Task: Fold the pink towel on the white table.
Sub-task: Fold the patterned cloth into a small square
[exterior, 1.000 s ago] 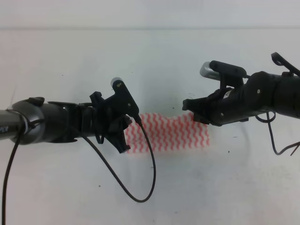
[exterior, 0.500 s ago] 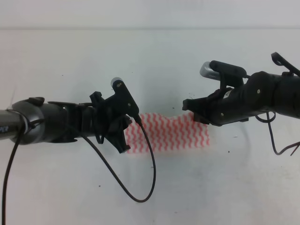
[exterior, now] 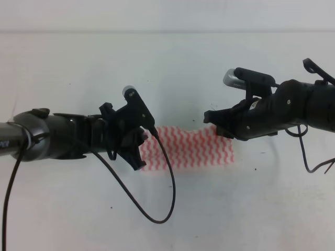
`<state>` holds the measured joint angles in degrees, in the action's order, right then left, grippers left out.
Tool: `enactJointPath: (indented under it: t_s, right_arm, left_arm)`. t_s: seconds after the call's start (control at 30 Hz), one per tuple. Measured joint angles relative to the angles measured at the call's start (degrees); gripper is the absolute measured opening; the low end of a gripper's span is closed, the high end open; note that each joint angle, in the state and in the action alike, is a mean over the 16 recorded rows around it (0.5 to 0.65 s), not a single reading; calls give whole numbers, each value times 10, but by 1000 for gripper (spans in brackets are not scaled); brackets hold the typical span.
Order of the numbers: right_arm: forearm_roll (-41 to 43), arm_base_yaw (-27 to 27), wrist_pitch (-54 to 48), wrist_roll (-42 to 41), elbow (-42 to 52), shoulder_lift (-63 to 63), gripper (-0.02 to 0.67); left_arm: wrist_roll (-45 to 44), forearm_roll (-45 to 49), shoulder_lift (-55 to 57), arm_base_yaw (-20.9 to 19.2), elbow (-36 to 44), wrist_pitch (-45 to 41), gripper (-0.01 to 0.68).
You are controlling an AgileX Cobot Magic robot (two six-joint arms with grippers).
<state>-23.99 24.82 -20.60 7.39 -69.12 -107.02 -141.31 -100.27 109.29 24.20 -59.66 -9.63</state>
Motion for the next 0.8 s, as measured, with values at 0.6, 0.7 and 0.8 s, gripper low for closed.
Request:
enactJointPath:
  t_s: [0.6,0.7,0.8]
  right_arm:
    - [2,0,0,0,0,0,-16]
    - [2,0,0,0,0,0,-16]
    - [2,0,0,0,0,0,-16]
  left_arm:
    - [71,0,-49,0,-28,38,339]
    - [96,1,-64,0,-31,27,322]
    - [119,3,-74,0,-29,2,289]
